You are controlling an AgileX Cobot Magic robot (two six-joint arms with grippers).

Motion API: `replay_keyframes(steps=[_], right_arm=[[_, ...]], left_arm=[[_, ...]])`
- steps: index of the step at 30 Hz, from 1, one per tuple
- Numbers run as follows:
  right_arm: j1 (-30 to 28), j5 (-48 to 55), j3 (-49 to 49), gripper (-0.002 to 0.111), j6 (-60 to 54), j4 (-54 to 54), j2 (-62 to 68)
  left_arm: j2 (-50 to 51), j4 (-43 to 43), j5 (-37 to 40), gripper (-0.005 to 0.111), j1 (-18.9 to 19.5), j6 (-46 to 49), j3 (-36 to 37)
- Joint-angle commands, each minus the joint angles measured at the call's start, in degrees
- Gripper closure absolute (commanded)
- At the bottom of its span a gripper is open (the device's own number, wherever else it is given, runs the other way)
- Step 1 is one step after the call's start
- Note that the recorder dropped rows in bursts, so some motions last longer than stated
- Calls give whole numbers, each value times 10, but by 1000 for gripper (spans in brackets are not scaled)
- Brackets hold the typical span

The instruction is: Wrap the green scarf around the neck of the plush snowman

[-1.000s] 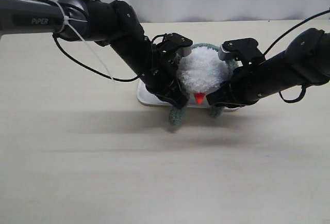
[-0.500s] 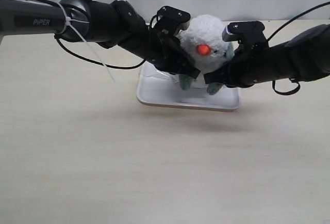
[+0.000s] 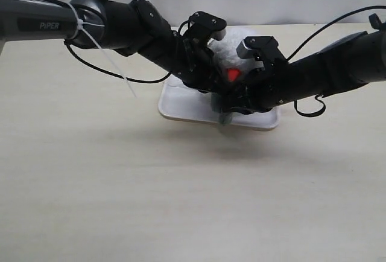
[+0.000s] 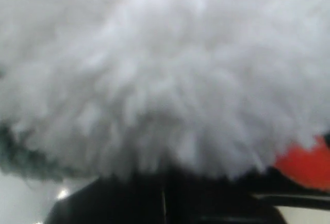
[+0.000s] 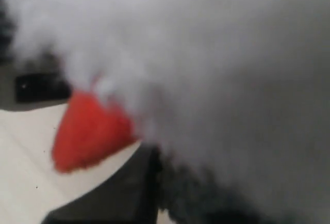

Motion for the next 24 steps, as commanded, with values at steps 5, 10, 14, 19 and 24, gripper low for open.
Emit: replay_keyframes(steps=[5, 10, 14, 19, 24], right_arm=[[0, 0, -4, 57, -7, 6, -14], [0, 61, -4, 51, 10, -25, -35], [0, 64, -4, 51, 97, -110, -41], [0, 76, -4, 51, 217, -199, -41], [0, 81, -4, 45, 287, -258, -41]], left_arm=[[-3, 39, 41, 67, -8, 5, -3], [-16, 62, 82, 54, -8, -2, -3], [-27, 153, 116, 54, -8, -81, -3], [-28, 222, 152, 54, -8, -150, -3], [-29, 220, 162, 54, -8, -154, -3]])
